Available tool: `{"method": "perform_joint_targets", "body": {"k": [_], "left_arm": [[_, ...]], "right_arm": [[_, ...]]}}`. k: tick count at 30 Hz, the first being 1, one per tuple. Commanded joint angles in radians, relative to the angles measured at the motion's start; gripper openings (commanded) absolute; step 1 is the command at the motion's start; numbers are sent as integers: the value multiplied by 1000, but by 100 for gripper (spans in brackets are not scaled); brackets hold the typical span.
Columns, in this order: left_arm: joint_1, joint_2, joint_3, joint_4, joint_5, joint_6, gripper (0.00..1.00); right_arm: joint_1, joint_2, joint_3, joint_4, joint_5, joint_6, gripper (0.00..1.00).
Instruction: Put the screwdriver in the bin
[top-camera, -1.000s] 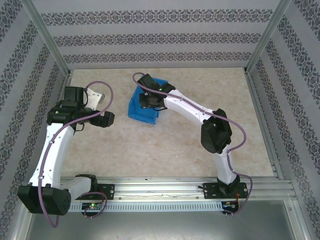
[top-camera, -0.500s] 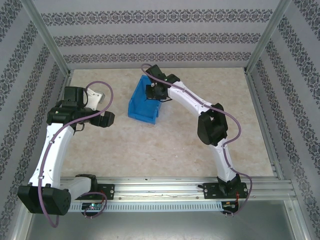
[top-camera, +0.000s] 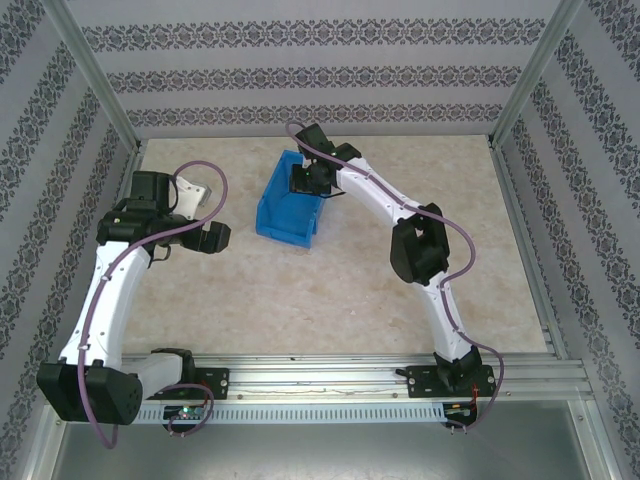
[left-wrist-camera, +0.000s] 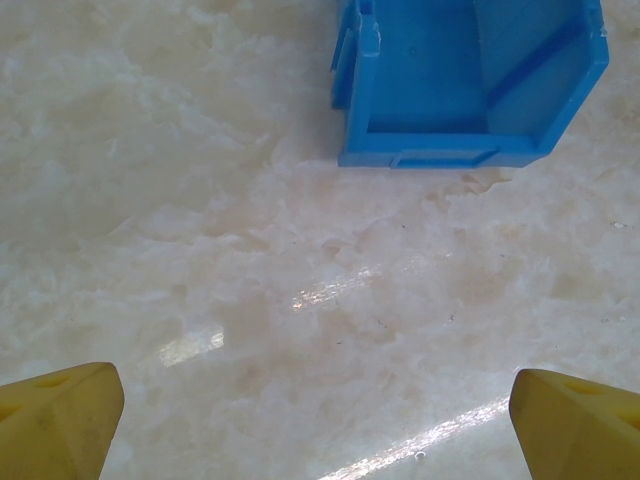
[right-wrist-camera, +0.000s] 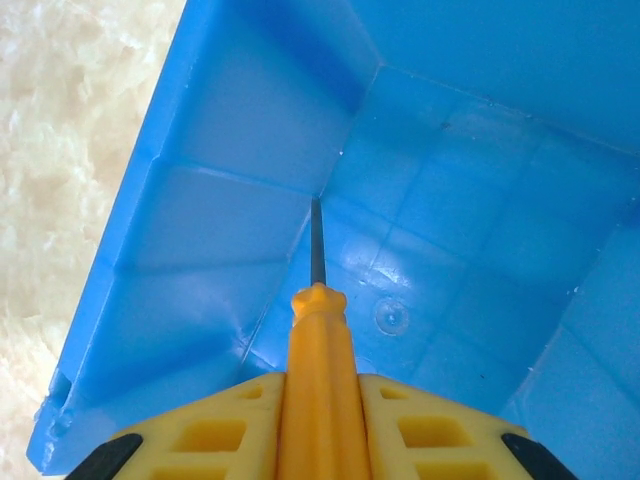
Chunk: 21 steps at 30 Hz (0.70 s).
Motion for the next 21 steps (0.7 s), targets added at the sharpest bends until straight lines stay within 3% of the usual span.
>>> {"method": "perform_joint_targets", "body": {"k": [1,8,21], "left_arm": [[-11,5,24,23,19,-20,99],[-11,19,32,25,20,-24,99],[-12,35,37,31,26,-32,99]], "right_arm": [[-19,23,30,-22,-18,-7,25],[-40,50,67,-23,-35,2,35],[-51,56,94,-32,-37,-6,36]]}}
